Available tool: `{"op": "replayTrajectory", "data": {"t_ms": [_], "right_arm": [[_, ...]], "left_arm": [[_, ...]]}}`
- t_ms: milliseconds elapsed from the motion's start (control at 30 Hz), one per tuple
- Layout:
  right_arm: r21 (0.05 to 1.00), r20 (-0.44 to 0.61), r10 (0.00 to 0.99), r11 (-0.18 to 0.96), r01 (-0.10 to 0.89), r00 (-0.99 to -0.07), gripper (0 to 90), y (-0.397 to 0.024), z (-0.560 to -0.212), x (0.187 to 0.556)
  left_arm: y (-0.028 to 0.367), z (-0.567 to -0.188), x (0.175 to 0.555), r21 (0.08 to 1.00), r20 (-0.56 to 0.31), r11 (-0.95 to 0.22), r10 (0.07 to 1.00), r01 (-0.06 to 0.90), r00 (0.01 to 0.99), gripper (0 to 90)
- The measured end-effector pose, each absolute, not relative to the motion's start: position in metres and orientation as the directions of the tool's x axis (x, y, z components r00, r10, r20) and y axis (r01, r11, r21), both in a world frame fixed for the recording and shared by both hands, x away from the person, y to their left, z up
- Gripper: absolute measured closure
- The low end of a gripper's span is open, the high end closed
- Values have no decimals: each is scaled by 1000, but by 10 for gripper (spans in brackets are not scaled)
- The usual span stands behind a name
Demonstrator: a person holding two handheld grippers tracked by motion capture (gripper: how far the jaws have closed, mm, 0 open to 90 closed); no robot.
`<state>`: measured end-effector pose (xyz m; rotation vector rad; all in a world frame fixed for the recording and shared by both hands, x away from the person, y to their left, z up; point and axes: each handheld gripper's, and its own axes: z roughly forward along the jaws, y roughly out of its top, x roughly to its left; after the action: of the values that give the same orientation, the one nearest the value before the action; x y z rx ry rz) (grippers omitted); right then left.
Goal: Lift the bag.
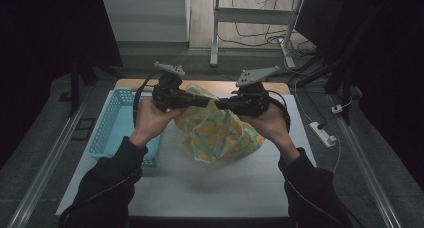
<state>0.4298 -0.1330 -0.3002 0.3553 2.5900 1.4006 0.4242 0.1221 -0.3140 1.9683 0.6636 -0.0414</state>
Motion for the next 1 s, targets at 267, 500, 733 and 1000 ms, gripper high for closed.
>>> {"op": "replayTrajectory", "data": {"t_ms": [267,500,733,1000], "right_arm": [[855,-86,295,513,82,-951,900,-130,-271,427],[867,-108,301,495,58,-947,900,-128,-252,428],[875,-146,318,484,28,-937,900,-128,-228,427],[889,-177,350,458,3,-920,900,-133,-201,425]], "left_arm": [[127,-281,430,841,-291,-305,439,446,850,891],[127,-257,432,857,-271,-288,454,427,849,891],[130,-231,435,883,-259,-245,459,401,850,891],[137,-208,435,899,-253,-209,470,385,846,890]]}}
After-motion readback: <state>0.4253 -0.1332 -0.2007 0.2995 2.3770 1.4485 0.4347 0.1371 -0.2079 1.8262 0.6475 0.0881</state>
